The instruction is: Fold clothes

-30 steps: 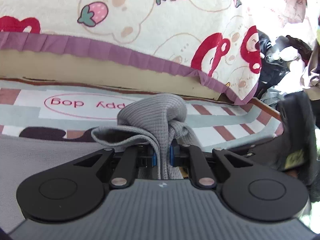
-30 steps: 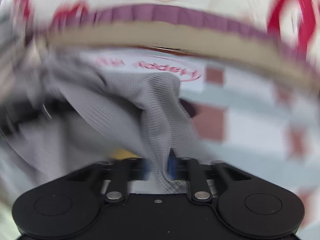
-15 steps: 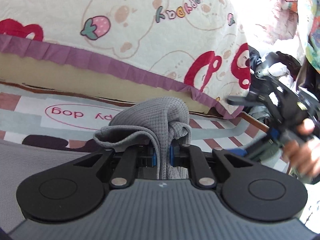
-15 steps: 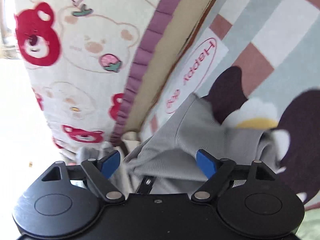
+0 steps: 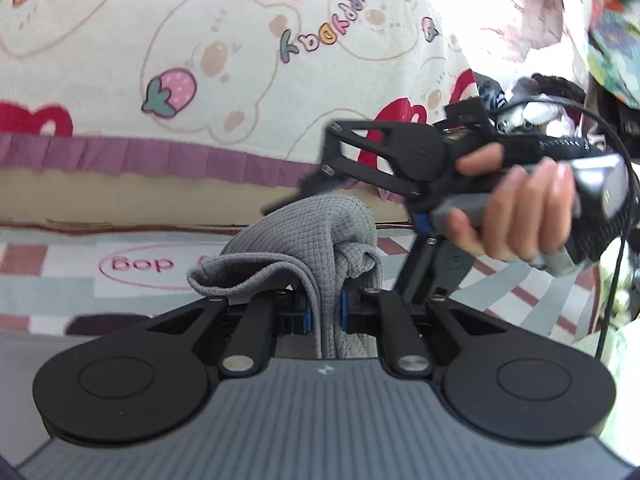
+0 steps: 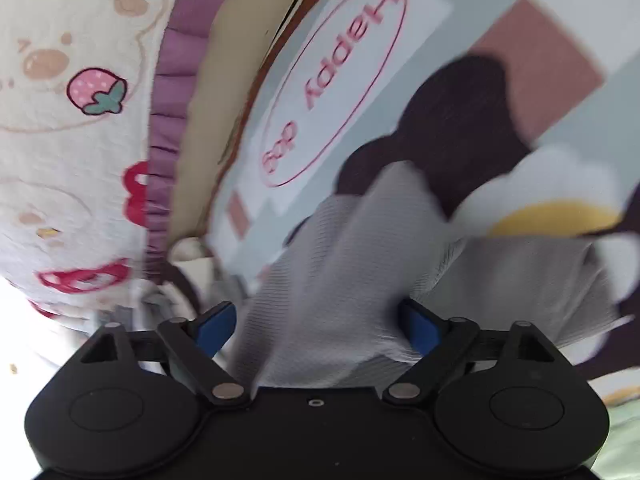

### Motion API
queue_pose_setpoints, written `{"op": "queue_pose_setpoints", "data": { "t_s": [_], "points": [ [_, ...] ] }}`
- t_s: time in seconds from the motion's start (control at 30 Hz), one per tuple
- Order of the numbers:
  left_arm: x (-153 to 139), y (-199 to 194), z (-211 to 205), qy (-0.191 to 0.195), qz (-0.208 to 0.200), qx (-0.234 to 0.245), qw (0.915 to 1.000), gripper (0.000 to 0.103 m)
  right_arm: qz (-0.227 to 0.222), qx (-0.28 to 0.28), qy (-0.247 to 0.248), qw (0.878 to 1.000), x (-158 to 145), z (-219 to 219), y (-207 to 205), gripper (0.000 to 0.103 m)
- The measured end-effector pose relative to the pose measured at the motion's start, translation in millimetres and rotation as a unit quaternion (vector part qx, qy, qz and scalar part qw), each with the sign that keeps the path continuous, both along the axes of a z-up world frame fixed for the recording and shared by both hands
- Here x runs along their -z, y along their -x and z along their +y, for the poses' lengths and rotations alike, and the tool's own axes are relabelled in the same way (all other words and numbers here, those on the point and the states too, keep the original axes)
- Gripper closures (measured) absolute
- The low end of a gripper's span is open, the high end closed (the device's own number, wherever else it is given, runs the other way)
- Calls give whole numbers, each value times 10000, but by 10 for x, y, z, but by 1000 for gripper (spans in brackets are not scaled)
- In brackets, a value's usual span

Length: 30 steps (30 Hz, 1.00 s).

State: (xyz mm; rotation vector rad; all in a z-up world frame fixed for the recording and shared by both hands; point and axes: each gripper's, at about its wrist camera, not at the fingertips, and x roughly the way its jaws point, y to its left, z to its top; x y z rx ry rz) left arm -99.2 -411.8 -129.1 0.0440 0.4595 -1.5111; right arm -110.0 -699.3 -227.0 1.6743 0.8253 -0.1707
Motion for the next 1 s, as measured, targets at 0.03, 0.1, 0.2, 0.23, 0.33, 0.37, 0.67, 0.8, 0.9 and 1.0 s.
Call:
{"op": "queue_pose_setpoints", "data": {
  "t_s": [0.03,0.1,0.2,0.23,0.33,0.37,0.67,0.8,0.9,1.0],
  "points": [
    [-55,15,26,41,-120,8,9999,91,-193,-11,-128,9997,-7,51,-51,9],
    [-226,67,75,116,-471,89,9988,91,-696,-143,-255,9971,-110,154,-132,6],
    [-458,216,43,170,-1204,449,9916,91,-1466,-671,98,9869,-408,259,-179,5],
    [-508,268,14,168,-1377,608,9885,91,-1598,-831,375,9829,-502,261,-138,5],
    [-488,444,-158,55,-1549,1121,9815,89,-1407,-764,1265,9790,-580,136,149,14],
    [-401,521,-241,-76,-1554,1204,9805,88,-1218,-707,1540,9780,-509,69,262,26],
    [286,845,-359,-1207,-1068,1647,9731,51,-952,-234,1936,9762,135,-178,873,25],
    [386,774,-398,-1494,-925,1372,9748,48,-1003,-141,2009,9744,330,-237,1057,20],
    [405,708,-420,-1598,-667,1186,9777,46,-963,-819,2588,9576,159,-126,906,17],
    [413,688,-395,-1626,-666,1069,9786,46,-597,-1566,3307,9287,73,62,757,16]
  ]
}}
